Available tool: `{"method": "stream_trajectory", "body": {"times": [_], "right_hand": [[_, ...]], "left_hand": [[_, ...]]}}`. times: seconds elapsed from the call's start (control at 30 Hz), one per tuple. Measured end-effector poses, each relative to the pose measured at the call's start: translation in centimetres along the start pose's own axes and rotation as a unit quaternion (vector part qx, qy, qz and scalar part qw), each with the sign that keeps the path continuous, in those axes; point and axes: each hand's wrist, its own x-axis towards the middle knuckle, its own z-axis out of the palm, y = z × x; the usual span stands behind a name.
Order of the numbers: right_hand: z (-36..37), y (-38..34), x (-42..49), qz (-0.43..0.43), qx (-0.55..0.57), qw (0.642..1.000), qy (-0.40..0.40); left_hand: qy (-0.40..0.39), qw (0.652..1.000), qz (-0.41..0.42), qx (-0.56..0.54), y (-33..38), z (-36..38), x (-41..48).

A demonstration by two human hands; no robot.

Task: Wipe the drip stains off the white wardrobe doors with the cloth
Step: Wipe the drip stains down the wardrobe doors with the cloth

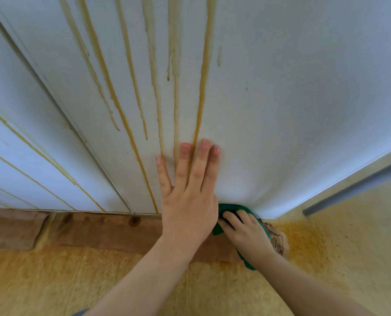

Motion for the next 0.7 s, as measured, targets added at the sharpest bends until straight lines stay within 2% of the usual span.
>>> {"method": "stream_trajectory", "body": {"times": [0.13,0.3,0.43,0.57,0.7], "right_hand": [[-3.2,-0.4,0.5,0.003,-0.013,0.995,0.098],[-10.6,-1.4,3.6,0.071,0.013,0.969,0.235],[-17.4,-2.5,8.0,0.101,0.039,0.922,0.372],[-22.0,-2.7,10.5,0.118,0.042,0.875,0.468],[-27.0,-2.4,14.1,0.095,0.029,0.820,0.563]], "left_hand": [[-0.024,1.000,0.011,0.009,-0.2,-0.9,0.0],[-0.042,0.999,-0.009,-0.003,0.5,-3.2,0.3],[-0.023,1.000,-0.018,-0.003,0.0,-5.6,1.3],[0.043,0.998,-0.034,0.011,-2.1,-7.5,2.2],[0.071,0.990,-0.123,0.001,-5.3,-8.5,3.1]]}}
